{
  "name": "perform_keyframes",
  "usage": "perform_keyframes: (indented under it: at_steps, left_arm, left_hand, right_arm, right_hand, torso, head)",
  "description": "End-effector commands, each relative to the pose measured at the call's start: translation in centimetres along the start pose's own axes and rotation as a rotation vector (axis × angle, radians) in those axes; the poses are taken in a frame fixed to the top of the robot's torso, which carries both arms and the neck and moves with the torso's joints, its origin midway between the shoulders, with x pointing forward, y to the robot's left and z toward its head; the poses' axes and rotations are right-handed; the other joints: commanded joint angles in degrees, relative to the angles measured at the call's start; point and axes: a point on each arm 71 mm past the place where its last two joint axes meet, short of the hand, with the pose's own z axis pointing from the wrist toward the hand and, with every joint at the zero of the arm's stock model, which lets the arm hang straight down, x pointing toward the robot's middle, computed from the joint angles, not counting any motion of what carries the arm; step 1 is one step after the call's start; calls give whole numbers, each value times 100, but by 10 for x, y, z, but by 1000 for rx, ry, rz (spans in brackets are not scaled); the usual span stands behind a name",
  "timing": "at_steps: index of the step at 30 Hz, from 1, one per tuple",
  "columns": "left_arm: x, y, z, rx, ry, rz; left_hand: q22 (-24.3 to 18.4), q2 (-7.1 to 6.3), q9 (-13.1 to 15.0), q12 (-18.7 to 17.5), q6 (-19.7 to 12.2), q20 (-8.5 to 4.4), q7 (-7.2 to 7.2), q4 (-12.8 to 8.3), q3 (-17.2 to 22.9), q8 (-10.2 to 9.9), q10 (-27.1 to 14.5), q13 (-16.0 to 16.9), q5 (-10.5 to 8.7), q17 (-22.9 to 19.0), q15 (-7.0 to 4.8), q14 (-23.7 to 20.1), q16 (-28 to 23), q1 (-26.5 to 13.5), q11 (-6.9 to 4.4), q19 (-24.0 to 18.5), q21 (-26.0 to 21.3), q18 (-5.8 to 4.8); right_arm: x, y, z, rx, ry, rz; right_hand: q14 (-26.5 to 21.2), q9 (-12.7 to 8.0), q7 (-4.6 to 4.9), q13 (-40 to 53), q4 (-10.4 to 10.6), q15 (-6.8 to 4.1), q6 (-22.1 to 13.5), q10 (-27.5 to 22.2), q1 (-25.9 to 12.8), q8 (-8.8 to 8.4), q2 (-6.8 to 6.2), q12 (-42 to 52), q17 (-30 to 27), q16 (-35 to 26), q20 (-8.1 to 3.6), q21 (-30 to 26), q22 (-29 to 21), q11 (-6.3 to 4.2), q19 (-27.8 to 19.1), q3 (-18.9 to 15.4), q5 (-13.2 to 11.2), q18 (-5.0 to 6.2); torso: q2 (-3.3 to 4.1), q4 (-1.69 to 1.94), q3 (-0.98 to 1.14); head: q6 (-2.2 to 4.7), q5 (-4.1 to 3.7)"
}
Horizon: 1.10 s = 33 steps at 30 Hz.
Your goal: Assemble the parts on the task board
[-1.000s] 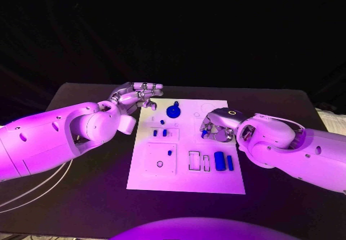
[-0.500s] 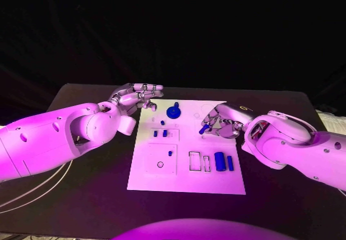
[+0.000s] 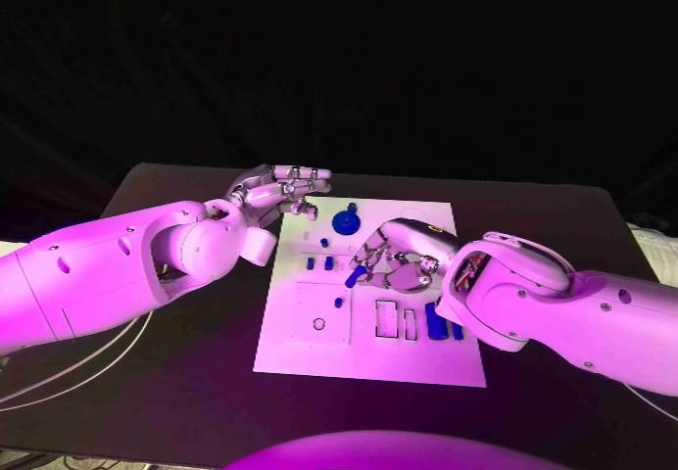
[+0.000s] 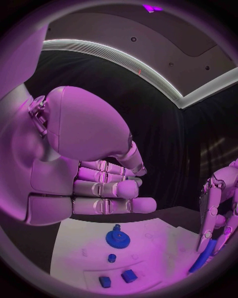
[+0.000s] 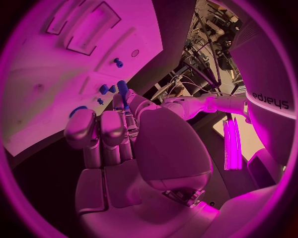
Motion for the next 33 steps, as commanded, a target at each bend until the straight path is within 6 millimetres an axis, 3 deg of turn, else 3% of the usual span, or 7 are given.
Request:
perform_keyframes:
  at_steps: [1,11,15,20,22,24,33]
  left_arm:
    - [4,0,1,2,30,-7]
    - [6,0,2,0,35,-8]
    - [6,1,3,-1,36,-9]
    - [7,1,4,-1,37,-9]
    - [7,1,4,-1,36,-9]
    - [7,1,4,-2,37,-9]
    - [8,1,4,-3,38,-9]
  left_hand:
    - [-10,47,-5,28,-30,17,8,8,-42,-16,-40,6,33,-5,8,-46,-11,-14,11,-12,-22,110]
    - [-11,51,-3,32,-28,19,9,5,-43,-11,-54,5,34,1,10,-45,-5,-11,12,-12,-24,110]
    - [-14,67,-6,43,-65,23,37,-19,-30,-17,-105,2,39,0,18,-52,6,20,32,-11,-29,110]
    - [-15,66,-6,49,-77,27,47,-18,-35,-17,-123,2,37,-6,24,-56,6,14,41,-12,-31,109]
    - [-15,66,-6,49,-77,27,47,-18,-35,-17,-123,2,37,-6,24,-56,6,14,41,-12,-31,109]
    - [-16,66,-6,52,-80,29,50,-17,-37,-17,-127,2,36,-6,27,-57,8,11,43,-12,-32,108]
    - [-16,70,-6,56,-85,31,55,-20,-36,-16,-135,2,37,-10,29,-60,8,15,47,-12,-33,108]
  right_arm:
    - [10,9,6,-53,54,-72]
    - [39,25,21,-110,124,-119]
    - [49,30,25,-127,142,-128]
    - [56,32,29,-135,159,-141]
    - [59,33,30,-137,165,-149]
    - [62,33,32,-138,171,-158]
    - [69,34,36,-137,184,-183]
  right_hand:
    - [153,6,11,4,28,8,-17,-23,-64,0,-5,-20,7,40,35,29,6,29,-19,0,1,-46]
    - [148,6,12,5,28,11,-28,-27,-98,-9,-28,-38,-7,36,39,26,-6,31,-30,-5,40,-43]
    - [143,6,13,5,25,11,-31,-29,-102,-13,-29,-45,-25,23,40,13,-31,31,-43,1,58,-38]
    - [143,6,13,5,25,11,-31,-29,-102,-13,-29,-45,-25,23,40,13,-31,31,-43,1,58,-38]
    - [140,6,14,4,23,12,-34,-31,-105,-15,-30,-49,-38,14,41,11,-36,32,-47,4,69,-36]
    - [140,6,14,4,23,12,-34,-31,-105,-15,-30,-49,-38,14,41,11,-36,32,-47,4,69,-36]
    - [137,5,17,4,22,13,-39,-34,-112,-19,-35,-54,-41,12,42,6,-46,35,-53,4,75,-34]
  torso:
    - [5,4,-1]
    - [12,7,-2]
    - [11,11,7]
    - [9,5,1]
    - [9,-1,0]
    - [11,6,0]
    - [10,3,-2]
  head:
    - [8,68]
    - [-48,169]
    - [-69,198]
    - [-100,228]
    - [-106,230]
    - [-92,183]
    - [-120,213]
